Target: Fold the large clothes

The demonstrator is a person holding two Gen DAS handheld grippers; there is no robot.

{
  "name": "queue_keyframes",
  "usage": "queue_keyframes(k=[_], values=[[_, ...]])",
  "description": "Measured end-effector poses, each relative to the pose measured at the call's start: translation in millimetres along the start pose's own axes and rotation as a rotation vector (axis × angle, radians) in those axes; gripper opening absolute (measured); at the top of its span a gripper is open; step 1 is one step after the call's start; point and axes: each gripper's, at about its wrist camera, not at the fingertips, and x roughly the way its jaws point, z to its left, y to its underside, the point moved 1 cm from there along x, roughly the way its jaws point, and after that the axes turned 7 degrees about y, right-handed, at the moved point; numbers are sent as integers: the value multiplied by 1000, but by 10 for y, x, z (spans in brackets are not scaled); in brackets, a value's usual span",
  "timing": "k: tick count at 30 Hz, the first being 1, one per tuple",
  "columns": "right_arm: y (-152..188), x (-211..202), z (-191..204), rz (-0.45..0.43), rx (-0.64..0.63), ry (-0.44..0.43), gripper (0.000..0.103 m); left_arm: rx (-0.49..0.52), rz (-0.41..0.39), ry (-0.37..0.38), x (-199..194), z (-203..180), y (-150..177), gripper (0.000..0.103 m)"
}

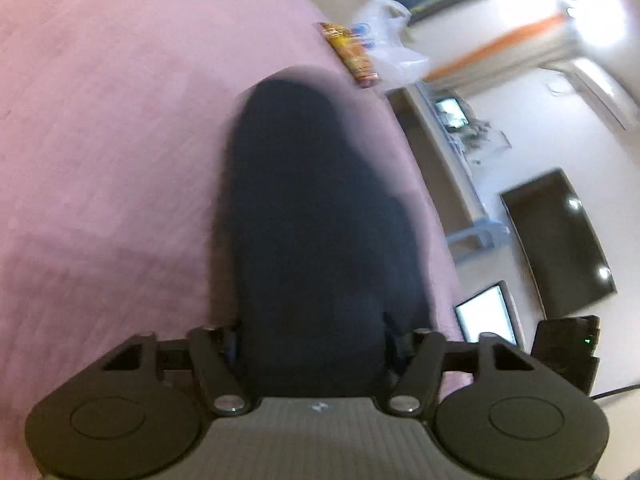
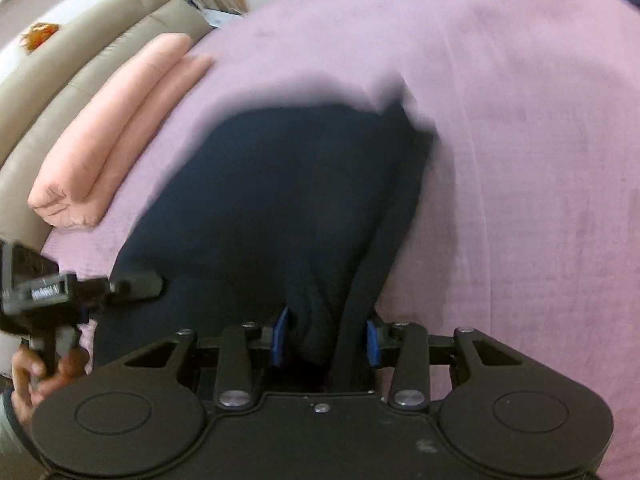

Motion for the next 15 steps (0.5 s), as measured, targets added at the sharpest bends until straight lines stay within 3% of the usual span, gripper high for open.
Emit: queue_keyframes(k=[3, 9, 11, 12, 15], values=[[128, -96, -81, -49, 4, -30, 60, 8, -101, 26, -195, 3, 183, 73], [232, -379, -168, -117, -2, -50, 64, 46, -130, -33, -431, -107, 340, 74], [319, -527, -96, -144, -28, -33, 73, 31, -125, -58, -535, -141, 463, 74], [368, -540, -62, -134, -33, -17, 83, 3, -127, -67, -567, -139, 530, 74], [533, -425, 32, -49, 13, -14, 83, -82, -165, -53, -574, -107, 625, 74]])
